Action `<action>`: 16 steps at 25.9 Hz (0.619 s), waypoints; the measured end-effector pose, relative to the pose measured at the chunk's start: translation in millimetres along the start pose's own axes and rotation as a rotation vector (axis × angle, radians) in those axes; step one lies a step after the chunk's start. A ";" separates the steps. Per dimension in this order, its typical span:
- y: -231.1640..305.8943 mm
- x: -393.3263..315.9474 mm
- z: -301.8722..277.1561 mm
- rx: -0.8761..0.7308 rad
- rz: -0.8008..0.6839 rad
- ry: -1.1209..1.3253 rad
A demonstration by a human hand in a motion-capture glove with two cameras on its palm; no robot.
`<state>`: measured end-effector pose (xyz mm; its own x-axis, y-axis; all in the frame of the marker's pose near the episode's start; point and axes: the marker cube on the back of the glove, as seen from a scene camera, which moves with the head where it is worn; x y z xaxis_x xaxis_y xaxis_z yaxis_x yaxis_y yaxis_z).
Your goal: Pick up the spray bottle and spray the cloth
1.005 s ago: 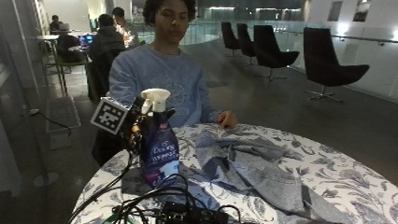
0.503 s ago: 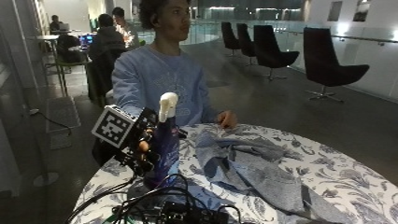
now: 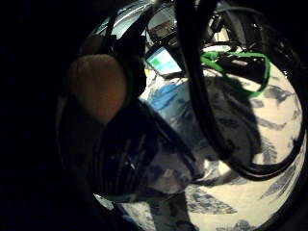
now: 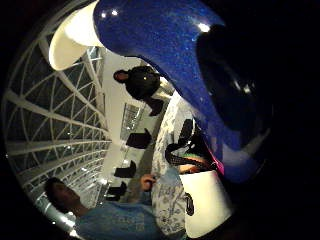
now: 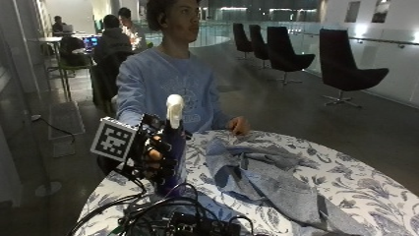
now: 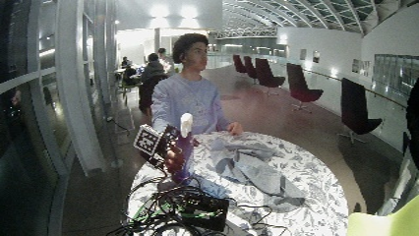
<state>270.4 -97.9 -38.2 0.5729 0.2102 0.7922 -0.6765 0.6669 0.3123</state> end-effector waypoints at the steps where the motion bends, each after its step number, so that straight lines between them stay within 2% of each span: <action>1: 0.2 -6.6 1.8 -0.049 0.015 -0.047; 5: 7.3 -43.8 16.4 -0.339 0.073 -0.180; 9: 19.8 -78.4 37.2 -0.624 0.089 -0.189; 12: 26.9 -92.6 52.3 -0.732 0.102 -0.195; 16: 31.0 -100.3 73.3 -0.787 0.142 -0.226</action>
<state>158.0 -150.6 -69.6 0.3426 0.2376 0.9090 -0.1664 0.9675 -0.1902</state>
